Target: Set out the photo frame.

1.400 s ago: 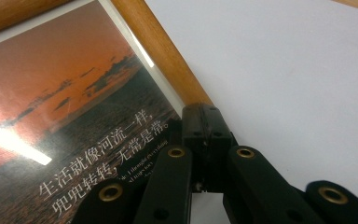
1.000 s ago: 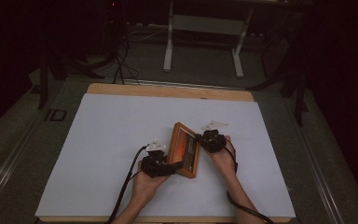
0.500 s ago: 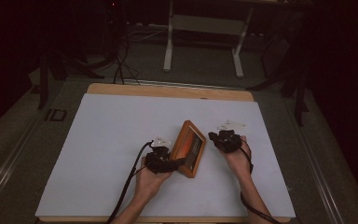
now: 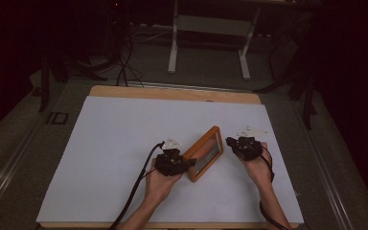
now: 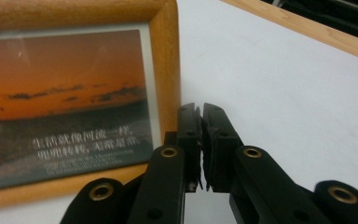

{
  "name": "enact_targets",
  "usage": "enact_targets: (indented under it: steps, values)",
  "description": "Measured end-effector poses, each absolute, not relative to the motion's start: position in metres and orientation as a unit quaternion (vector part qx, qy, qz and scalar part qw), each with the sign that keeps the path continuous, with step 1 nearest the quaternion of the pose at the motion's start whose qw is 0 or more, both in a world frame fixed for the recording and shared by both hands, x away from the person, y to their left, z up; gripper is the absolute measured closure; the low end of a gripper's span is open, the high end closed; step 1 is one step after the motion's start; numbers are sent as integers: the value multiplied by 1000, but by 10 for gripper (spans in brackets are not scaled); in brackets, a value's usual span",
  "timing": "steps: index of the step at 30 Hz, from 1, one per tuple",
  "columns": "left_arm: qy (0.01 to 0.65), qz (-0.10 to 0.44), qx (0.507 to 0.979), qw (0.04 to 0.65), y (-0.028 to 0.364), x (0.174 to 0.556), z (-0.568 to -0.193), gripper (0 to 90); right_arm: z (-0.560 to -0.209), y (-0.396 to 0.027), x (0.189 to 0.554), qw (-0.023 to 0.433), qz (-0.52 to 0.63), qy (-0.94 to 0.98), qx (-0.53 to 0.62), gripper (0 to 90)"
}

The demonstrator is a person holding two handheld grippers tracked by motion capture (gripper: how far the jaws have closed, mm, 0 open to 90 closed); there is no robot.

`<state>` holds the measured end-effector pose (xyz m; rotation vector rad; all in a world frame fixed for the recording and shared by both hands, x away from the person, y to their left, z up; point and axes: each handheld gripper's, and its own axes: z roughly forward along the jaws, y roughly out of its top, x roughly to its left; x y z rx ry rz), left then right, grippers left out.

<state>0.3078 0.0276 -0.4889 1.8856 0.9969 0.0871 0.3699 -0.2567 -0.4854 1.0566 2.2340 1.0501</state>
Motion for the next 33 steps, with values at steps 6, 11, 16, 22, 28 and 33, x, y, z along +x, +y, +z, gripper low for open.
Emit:
enact_targets:
  steps: [6,11,16,22,28,33]
  values:
    - [403,37,778,481,27,310,-486,688,-483,-266,366,229,380,812,378,848]
    - [397,39,777,488,28,312,-482,691,-482,-268,363,231,381,813,374,843]
    - [392,42,773,498,33,316,-472,692,-482,-269,361,232,382,815,370,840]
    - [384,48,770,508,38,321,-461,693,-483,-270,360,230,384,815,369,840]
    - [372,54,775,508,41,323,-452,693,-485,-269,359,228,384,816,368,836]
    - [367,57,775,511,45,326,-445,693,-486,-267,358,226,384,818,364,830]
